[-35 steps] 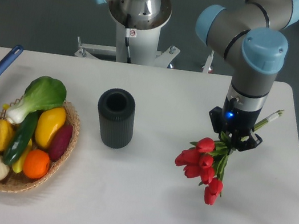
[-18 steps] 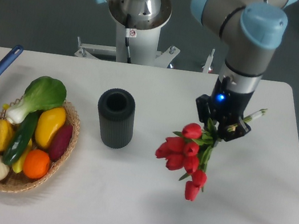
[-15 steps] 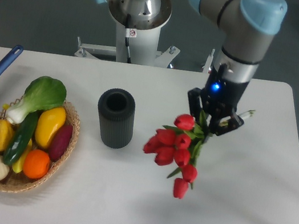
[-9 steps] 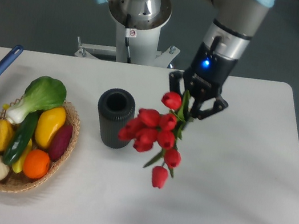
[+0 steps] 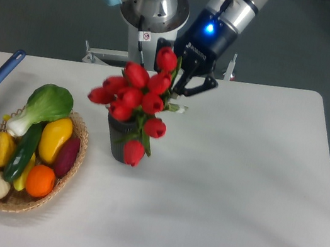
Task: Insert the flowers into the vase
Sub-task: 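Carry the red tulips over to the black vase and lower stems in, then push the tulip stems down into the vase, settling the bunch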
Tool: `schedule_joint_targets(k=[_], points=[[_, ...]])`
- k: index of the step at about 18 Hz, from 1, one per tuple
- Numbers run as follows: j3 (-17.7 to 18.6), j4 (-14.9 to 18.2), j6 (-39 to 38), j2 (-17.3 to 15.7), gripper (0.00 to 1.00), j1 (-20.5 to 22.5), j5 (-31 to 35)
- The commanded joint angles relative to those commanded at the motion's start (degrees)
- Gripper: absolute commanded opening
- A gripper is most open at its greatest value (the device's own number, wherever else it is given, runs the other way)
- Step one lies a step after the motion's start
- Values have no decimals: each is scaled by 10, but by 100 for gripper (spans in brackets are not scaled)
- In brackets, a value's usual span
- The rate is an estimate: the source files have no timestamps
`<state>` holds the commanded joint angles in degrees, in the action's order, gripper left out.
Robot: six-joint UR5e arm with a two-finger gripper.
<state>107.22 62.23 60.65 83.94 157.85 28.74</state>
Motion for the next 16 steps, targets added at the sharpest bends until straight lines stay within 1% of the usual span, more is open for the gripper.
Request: schedule_joint_targets(k=[1,3,4,6,9,11,13,16], points=[[0,-1,0,0,0,0,-12],[-4,-1,0,2,0,3,-67],[-1,-1,0,2,0,4,-85],[13,-2,3,1,2,4,-99],[31,-3,3,0,1,4,-138],[44,-3,4,-1,1,4,-149],[51,-4,8,0,3,4,-165],[73,-5,44,-4,3,4,-175]])
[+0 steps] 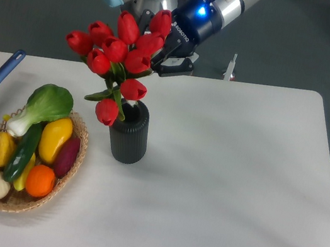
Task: Insert the flowers into the vase
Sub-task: 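Push the tulip stems down into the vase, settling the bunch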
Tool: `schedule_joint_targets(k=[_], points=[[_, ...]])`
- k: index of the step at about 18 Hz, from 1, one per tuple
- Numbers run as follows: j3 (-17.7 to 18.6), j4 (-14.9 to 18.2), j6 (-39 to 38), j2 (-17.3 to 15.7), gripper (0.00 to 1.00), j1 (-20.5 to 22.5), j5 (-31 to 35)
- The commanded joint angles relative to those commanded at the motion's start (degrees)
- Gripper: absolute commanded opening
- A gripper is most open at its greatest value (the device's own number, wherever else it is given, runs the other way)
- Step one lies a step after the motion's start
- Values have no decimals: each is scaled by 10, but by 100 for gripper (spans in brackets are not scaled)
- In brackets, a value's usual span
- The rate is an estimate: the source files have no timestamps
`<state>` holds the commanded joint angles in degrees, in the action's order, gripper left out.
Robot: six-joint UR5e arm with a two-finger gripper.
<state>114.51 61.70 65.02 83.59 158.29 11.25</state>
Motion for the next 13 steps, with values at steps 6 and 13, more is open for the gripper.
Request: schedule_joint_targets(k=[6,13], points=[[16,1,37,3,3,6,-4],[25,1,53,7,3,8,-4]])
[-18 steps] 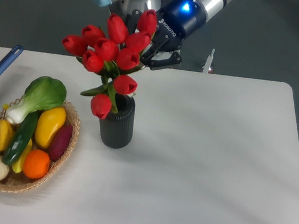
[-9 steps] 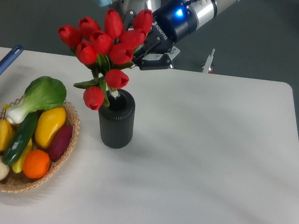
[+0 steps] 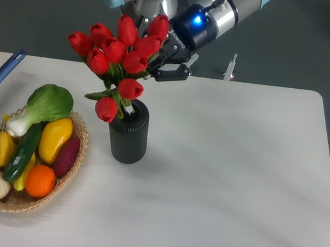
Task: Insert the flowers into the vase
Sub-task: 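Push the tulip stems down into the vase, settling the bunch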
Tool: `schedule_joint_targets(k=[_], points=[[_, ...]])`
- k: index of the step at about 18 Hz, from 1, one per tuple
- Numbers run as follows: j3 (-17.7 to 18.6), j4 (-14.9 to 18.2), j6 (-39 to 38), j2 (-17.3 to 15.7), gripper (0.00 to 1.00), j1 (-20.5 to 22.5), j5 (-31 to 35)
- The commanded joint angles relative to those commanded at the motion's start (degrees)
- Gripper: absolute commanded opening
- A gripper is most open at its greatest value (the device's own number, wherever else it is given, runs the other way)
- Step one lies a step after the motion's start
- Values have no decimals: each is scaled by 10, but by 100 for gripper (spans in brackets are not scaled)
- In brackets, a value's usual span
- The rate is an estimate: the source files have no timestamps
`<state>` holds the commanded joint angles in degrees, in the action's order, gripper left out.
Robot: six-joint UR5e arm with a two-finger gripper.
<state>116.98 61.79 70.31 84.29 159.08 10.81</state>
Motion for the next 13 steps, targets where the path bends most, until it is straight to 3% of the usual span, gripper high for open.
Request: schedule_joint_targets(k=[6,13], points=[[18,-2,24,16,2,3,-4],[72,-1,98,22,1,14,-34]])
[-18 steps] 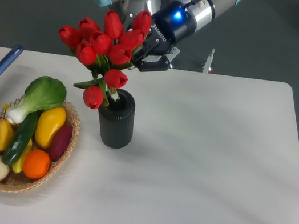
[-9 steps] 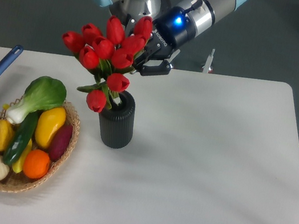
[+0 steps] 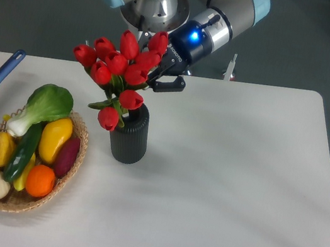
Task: Insert the flowers into the vase
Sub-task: 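Push the tulip stems down into the vase, settling the bunch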
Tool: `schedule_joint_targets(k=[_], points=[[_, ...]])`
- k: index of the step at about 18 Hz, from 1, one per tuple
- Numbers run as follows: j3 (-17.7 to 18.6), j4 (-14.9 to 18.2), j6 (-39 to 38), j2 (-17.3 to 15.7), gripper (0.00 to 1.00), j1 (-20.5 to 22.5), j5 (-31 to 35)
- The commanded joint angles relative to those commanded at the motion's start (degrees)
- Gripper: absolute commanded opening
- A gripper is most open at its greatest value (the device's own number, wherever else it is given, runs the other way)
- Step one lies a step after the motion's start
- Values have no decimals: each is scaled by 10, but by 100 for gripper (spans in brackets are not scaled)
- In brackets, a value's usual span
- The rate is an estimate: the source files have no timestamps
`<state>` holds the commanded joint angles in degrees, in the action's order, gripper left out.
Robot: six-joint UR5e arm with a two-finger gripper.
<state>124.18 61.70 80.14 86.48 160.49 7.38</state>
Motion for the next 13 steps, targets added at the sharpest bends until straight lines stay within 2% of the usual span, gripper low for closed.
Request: schedule_joint_targets(k=[4,13], points=[[22,1,30,3,1,2,2],[40,2,60,18,1,10,7]])
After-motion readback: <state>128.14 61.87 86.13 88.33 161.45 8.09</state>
